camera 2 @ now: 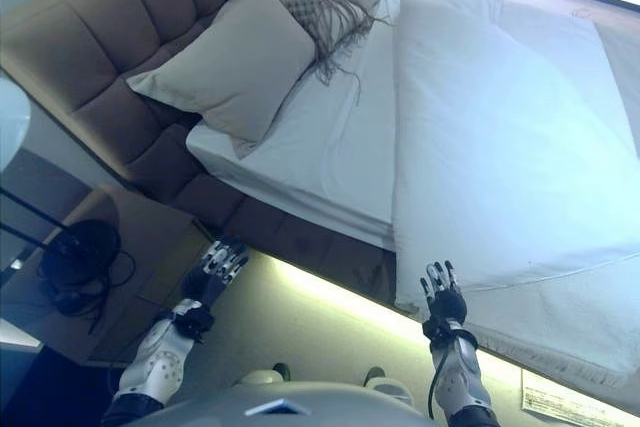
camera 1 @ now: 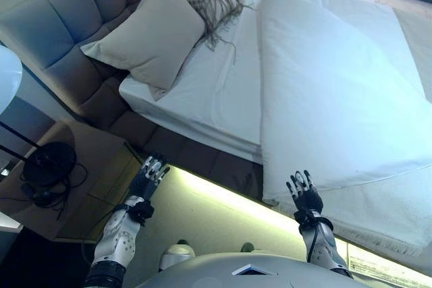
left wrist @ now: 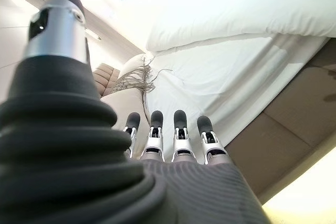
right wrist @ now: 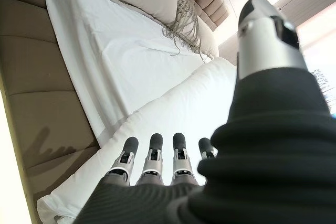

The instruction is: Make the bed neatly

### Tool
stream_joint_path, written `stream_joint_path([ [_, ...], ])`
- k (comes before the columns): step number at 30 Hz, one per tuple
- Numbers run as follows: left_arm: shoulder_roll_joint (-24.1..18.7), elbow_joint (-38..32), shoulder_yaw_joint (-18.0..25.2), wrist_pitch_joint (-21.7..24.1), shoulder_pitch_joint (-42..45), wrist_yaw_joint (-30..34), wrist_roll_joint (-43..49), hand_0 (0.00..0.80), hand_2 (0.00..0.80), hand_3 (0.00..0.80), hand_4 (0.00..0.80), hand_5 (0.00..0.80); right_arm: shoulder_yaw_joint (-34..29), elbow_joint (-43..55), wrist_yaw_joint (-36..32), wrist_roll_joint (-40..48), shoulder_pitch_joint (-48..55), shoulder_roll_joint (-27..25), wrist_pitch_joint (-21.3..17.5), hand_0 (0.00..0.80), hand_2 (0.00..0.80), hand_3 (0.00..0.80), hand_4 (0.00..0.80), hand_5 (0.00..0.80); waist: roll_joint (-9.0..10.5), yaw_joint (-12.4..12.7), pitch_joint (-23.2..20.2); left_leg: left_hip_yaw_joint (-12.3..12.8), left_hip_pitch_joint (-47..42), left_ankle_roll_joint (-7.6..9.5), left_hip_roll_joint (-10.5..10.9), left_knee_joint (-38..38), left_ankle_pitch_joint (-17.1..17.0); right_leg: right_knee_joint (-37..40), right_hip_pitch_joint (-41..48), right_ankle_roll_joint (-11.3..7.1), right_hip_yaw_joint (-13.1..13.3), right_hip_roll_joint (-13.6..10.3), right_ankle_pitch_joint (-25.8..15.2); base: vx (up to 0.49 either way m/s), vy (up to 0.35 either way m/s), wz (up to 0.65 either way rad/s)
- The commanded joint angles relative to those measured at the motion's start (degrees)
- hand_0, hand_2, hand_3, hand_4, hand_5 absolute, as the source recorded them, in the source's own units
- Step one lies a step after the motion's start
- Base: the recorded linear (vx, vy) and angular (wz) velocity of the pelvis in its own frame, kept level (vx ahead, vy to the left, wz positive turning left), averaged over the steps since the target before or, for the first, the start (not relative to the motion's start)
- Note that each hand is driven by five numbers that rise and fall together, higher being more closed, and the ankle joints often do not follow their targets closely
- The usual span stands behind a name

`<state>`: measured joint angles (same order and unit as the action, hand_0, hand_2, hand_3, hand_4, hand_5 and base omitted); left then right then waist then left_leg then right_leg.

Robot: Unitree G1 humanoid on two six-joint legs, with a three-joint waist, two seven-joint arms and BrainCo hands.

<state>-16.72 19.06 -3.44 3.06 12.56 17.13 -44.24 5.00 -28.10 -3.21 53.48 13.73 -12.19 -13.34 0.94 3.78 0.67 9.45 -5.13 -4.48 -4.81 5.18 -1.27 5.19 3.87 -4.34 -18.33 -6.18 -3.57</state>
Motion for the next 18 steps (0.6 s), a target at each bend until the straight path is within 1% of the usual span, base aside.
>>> stream_joint_path([
  [1,-1.3,-0.6,-1.0,2.2,-3.1,1.1,-1.9,0.000,0.000,0.000,0.000,0.000,-1.4,2.8,-0.6,0.0,-1.2,-0.8,-2.4,0.000,0.000,0.000,0.000,0.000,0.35,0.1,-0.5,2.0,2.2,2.09,1.0,-0.3,0.5,-1.0,0.5,-3.16,-1.6,-1.3,0.9,0.000,0.000,0.00],
  [5,-1.3,-0.3,-0.8,2.4,-3.4,2.3,-2.9,0.000,0.000,0.000,0.000,0.000,-1.6,2.5,-0.9,0.7,-1.5,-0.8,-2.4,0.000,0.000,0.000,0.000,0.000,0.43,0.1,-0.7,2.0,2.0,2.12,1.0,-0.3,0.6,-0.9,0.6,-3.16,-1.5,-1.3,0.9,0.000,0.000,0.00],
  [9,-1.4,0.0,-0.8,3.1,-3.2,2.0,-1.7,0.000,0.000,0.000,0.000,0.000,-1.5,2.5,-1.0,0.5,-1.4,-0.7,-2.5,0.000,0.000,0.000,0.000,0.000,0.45,0.1,-0.6,2.1,1.8,2.16,1.1,-0.4,0.8,-1.1,0.6,-3.18,-1.4,-1.3,0.9,0.000,0.000,0.00],
  [13,-1.5,-0.4,-0.3,3.5,-3.1,2.3,-1.8,0.000,0.000,0.000,0.000,0.000,-1.6,2.8,-0.8,0.4,-1.3,-0.9,-1.7,0.000,0.000,0.000,0.000,0.000,0.69,0.2,-0.6,2.1,1.5,2.18,1.0,-1.0,1.2,-1.0,0.7,-3.10,-1.2,-1.3,0.9,0.000,0.000,0.00],
  [16,-1.1,-0.7,0.1,3.6,-2.8,2.3,-1.9,0.000,0.000,0.000,0.000,0.000,-1.5,2.8,-1.3,0.8,-1.6,-1.0,-1.0,0.000,0.000,0.000,0.000,0.000,1.12,0.2,-0.2,2.6,2.0,1.98,1.0,-4.5,2.5,-1.3,0.6,-2.90,-0.6,-1.6,0.7,0.003,-0.025,0.00],
  [17,-1.2,-1.0,0.3,3.7,-2.6,2.3,-2.2,0.000,0.000,0.000,0.000,0.000,-1.2,3.0,-1.4,1.2,-1.8,-1.3,-0.8,0.000,0.000,0.000,0.000,0.000,1.42,0.4,0.2,2.5,3.1,1.89,1.2,-7.7,3.6,-1.7,0.4,-2.66,-0.3,-1.8,0.7,-0.005,-0.041,0.00],
  [18,-1.2,-1.1,0.5,3.6,-2.5,2.4,-2.2,0.000,0.000,0.000,0.000,0.000,-1.1,3.1,-1.4,1.3,-1.8,-1.5,-0.7,0.000,0.000,0.000,0.000,0.000,1.49,0.4,0.3,2.4,3.6,1.85,1.3,-8.6,3.9,-1.8,0.3,-2.56,-0.2,-1.9,0.8,-0.015,-0.041,0.00],
])
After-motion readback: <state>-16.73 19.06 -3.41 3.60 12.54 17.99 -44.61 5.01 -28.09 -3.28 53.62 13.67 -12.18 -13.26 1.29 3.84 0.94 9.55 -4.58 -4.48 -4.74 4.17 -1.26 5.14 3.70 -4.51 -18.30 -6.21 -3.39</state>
